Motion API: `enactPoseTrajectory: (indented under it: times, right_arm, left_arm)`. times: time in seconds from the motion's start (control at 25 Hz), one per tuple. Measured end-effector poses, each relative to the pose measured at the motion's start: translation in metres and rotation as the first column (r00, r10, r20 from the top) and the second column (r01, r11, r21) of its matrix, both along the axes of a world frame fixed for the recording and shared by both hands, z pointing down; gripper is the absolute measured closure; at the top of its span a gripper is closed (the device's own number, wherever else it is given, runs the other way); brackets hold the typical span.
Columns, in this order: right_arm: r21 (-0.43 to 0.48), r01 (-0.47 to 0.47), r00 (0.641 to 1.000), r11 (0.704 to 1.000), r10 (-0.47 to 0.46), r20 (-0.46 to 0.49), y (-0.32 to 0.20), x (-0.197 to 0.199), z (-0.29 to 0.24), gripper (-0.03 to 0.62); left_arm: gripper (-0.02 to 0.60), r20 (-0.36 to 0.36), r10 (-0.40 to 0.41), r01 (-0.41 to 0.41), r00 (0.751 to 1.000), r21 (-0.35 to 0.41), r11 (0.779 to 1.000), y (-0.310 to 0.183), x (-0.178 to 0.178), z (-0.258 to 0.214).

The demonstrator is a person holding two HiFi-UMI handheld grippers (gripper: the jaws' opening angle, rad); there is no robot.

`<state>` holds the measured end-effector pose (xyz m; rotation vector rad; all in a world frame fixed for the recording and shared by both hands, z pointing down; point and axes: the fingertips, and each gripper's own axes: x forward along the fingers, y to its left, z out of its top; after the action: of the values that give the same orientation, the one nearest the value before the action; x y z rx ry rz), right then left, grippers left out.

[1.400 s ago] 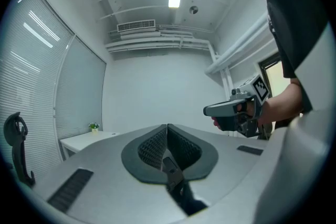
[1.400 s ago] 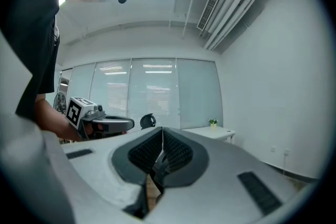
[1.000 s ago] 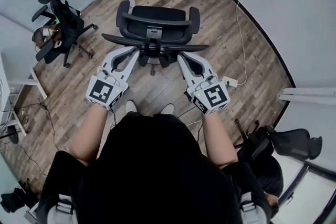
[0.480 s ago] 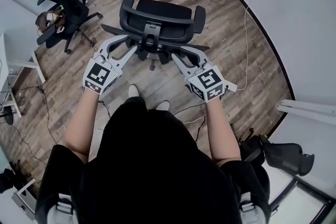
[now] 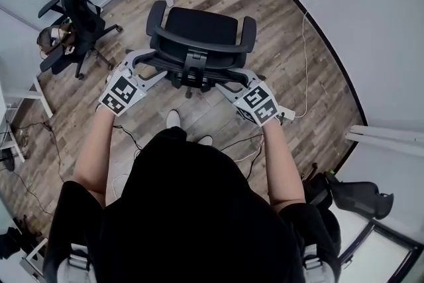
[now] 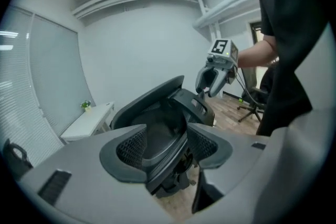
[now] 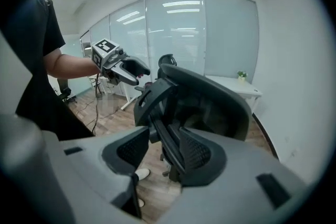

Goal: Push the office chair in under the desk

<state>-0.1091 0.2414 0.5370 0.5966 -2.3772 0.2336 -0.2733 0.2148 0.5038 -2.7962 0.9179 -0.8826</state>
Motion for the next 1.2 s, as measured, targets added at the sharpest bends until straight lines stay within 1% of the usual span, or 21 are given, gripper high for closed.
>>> enactPoseTrajectory:
  times: [0.08,0.2,0.28,0.36,0.44,0.52,0.64,0.68,0.76,0.84,0.88,0.96,1.0,1.08,1.16,1.2]
  right_arm:
    - [-0.024,0.022,0.999,0.999,-0.023,-0.048,-0.002,-0.002,0.010,0.425]
    - [-0.027,0.046,0.991,0.999,-0.049,-0.126,-0.007,0.000,0.019,0.424]
    - [-0.039,0.082,0.976,0.996,-0.088,-0.198,-0.008,0.001,0.028,0.424]
    - [-0.055,0.121,0.950,0.991,-0.132,-0.283,-0.008,0.003,0.037,0.424]
    - [-0.054,0.153,0.920,0.987,-0.163,-0.356,-0.010,0.004,0.044,0.424]
    - [-0.047,0.185,0.891,0.982,-0.188,-0.413,-0.015,0.004,0.047,0.424]
    - [-0.063,0.226,0.852,0.972,-0.229,-0.470,-0.016,0.002,0.053,0.424]
    - [-0.072,0.240,0.835,0.968,-0.244,-0.493,-0.015,0.002,0.056,0.424]
    - [-0.092,0.269,0.789,0.959,-0.274,-0.550,-0.015,0.007,0.063,0.425]
    - [-0.115,0.294,0.743,0.949,-0.302,-0.597,-0.015,0.011,0.070,0.427]
    - [-0.126,0.303,0.728,0.945,-0.315,-0.609,-0.014,0.013,0.072,0.439]
    - [-0.142,0.315,0.710,0.938,-0.332,-0.621,-0.011,0.013,0.073,0.468]
    - [-0.145,0.320,0.701,0.936,-0.337,-0.628,-0.011,0.013,0.073,0.473]
    - [-0.139,0.330,0.688,0.934,-0.339,-0.641,-0.011,0.013,0.073,0.482]
    - [-0.135,0.334,0.687,0.933,-0.339,-0.642,-0.011,0.012,0.074,0.487]
    - [-0.134,0.333,0.688,0.933,-0.338,-0.642,-0.012,0.012,0.075,0.488]
  left_arm:
    - [0.347,0.077,0.047,-0.047,0.996,-0.005,0.999,-0.004,-0.003,0.013]
    - [0.343,0.170,0.124,-0.119,0.978,-0.039,0.992,-0.008,-0.002,0.030]
    - [0.337,0.237,0.179,-0.164,0.955,-0.080,0.983,-0.009,-0.003,0.043]
    - [0.336,0.297,0.222,-0.195,0.929,-0.118,0.974,-0.011,-0.006,0.056]
    - [0.336,0.340,0.254,-0.216,0.905,-0.148,0.965,-0.013,-0.009,0.064]
    - [0.336,0.388,0.289,-0.241,0.875,-0.169,0.956,-0.015,-0.012,0.071]
    - [0.337,0.461,0.340,-0.279,0.819,-0.198,0.940,-0.017,-0.015,0.083]
    - [0.339,0.482,0.358,-0.290,0.800,-0.211,0.933,-0.016,-0.015,0.088]
    - [0.342,0.520,0.393,-0.314,0.759,-0.237,0.920,-0.016,-0.014,0.095]
    - [0.366,0.548,0.422,-0.336,0.723,-0.254,0.907,-0.014,-0.012,0.101]
    - [0.381,0.560,0.433,-0.347,0.706,-0.259,0.901,-0.013,-0.011,0.103]
    - [0.404,0.579,0.451,-0.362,0.680,-0.269,0.892,-0.011,-0.008,0.107]
    - [0.413,0.583,0.458,-0.367,0.672,-0.275,0.889,-0.009,-0.007,0.109]
    - [0.448,0.585,0.466,-0.371,0.664,-0.284,0.884,-0.006,-0.006,0.111]
    - [0.471,0.585,0.462,-0.371,0.667,-0.278,0.886,-0.005,-0.006,0.113]
    - [0.473,0.585,0.457,-0.371,0.670,-0.269,0.889,-0.006,-0.006,0.113]
